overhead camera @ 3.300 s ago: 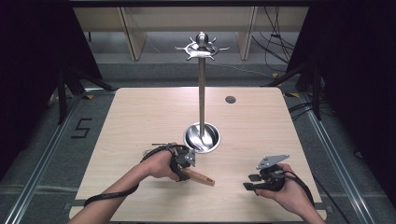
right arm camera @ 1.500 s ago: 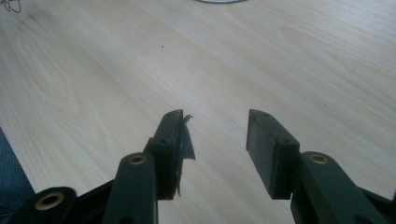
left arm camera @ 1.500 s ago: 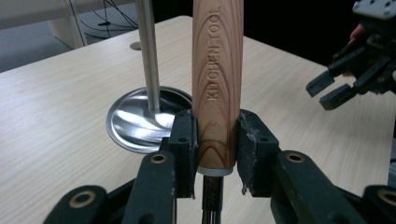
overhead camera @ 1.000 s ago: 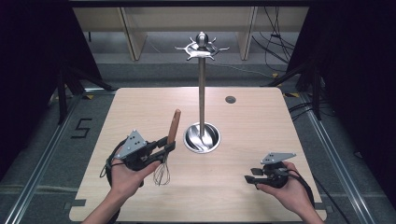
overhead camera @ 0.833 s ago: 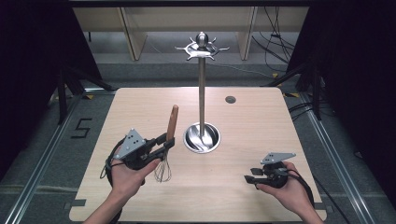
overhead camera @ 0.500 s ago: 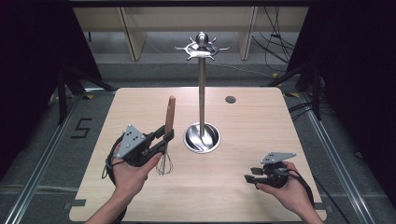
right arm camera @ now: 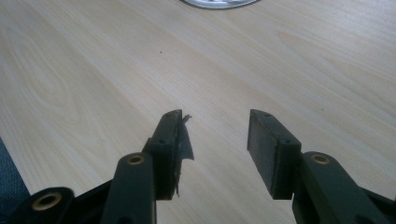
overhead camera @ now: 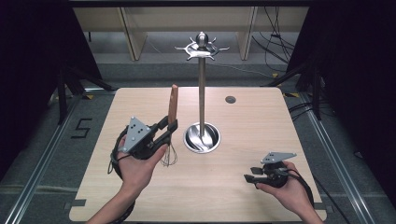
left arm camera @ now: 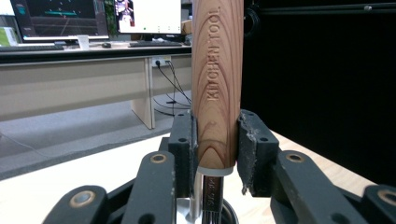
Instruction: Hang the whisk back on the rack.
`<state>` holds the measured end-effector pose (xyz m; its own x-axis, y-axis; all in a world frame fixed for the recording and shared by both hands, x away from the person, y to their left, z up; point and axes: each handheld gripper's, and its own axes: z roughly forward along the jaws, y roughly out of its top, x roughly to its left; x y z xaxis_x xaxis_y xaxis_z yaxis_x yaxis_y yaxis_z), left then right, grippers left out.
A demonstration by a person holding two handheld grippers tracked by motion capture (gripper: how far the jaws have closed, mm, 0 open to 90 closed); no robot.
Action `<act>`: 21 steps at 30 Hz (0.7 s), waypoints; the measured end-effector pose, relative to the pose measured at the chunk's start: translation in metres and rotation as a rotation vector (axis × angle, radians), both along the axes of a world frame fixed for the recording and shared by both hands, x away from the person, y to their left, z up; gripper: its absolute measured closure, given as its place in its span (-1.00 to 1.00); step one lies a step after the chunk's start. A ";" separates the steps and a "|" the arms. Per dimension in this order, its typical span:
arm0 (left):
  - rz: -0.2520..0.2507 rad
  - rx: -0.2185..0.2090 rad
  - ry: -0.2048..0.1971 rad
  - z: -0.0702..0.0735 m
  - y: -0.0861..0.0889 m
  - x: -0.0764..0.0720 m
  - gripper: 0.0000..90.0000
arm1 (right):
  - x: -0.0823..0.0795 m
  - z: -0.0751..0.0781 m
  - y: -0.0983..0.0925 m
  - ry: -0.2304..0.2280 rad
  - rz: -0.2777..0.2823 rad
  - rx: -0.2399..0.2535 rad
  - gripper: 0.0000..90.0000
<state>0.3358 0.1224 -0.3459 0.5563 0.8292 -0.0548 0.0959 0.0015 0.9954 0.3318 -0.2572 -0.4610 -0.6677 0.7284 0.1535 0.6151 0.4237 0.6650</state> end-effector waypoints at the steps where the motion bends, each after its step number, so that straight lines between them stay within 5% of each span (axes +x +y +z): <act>1: 0.002 -0.005 -0.003 0.001 -0.001 0.001 0.53 | 0.000 0.000 0.000 0.000 0.000 0.000 0.25; 21: 0.062 -0.040 -0.033 0.016 -0.016 0.009 0.53 | 0.000 0.000 0.000 -0.002 0.001 0.003 0.23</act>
